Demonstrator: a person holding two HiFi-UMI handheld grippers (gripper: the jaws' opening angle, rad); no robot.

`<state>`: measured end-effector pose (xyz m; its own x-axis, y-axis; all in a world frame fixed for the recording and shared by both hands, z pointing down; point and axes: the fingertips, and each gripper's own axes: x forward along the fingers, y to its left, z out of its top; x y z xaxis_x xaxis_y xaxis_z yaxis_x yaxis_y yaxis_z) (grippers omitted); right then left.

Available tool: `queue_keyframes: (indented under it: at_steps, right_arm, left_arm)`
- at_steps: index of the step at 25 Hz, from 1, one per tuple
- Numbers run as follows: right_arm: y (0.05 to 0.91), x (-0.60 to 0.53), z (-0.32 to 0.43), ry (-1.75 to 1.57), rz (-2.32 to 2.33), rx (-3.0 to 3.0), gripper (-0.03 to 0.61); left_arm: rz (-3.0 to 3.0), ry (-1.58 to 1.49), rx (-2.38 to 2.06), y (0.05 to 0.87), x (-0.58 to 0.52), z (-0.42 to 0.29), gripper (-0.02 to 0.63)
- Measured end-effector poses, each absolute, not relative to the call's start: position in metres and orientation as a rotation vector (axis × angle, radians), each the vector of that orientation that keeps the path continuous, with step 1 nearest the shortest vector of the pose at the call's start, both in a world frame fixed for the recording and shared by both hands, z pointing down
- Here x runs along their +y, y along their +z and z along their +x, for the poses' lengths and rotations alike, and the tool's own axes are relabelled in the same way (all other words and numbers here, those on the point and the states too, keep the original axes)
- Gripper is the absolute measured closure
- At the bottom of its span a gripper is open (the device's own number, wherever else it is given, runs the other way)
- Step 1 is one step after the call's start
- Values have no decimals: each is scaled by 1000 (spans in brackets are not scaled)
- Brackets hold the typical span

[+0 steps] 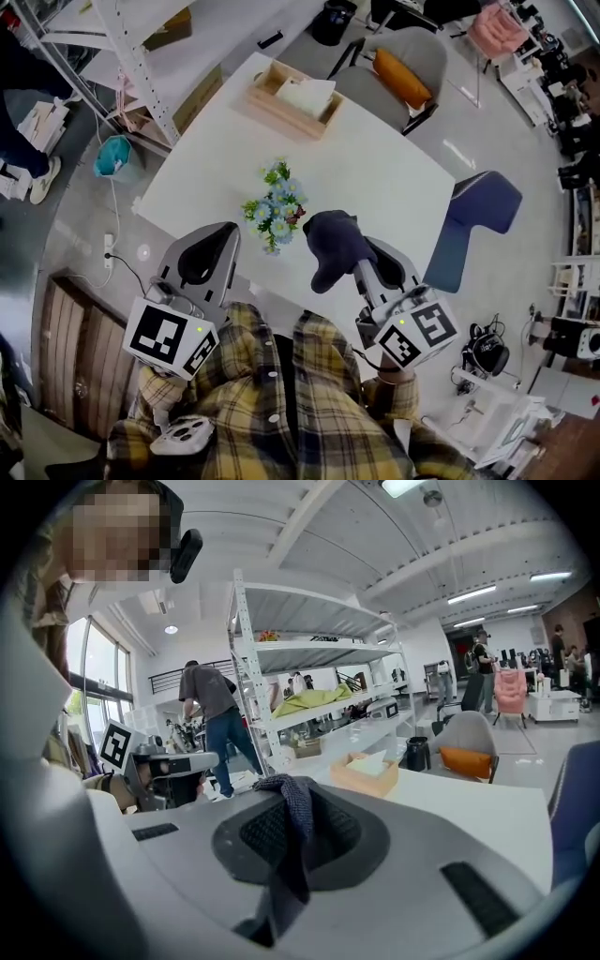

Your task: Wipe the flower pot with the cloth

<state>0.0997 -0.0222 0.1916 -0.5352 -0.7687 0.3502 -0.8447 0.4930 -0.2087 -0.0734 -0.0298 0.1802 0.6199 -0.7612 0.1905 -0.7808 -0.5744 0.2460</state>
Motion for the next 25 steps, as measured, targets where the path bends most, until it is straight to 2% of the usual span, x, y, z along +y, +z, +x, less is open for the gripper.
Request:
queue_keyframes:
  at_steps: [12,20,25]
  right_arm:
    - [206,-48,113,617,1503,-2434,563]
    - [242,-64,115,676,1554,-2369,563]
    - [269,-72,115,714,1565,-2344,563]
  left_arm:
    - [2528,180,-1135,212,-67,-80,604]
    - [2483,277,-1086,270,-69,-89,601]
    - [2426,354,-1054,322,-66,-92,488]
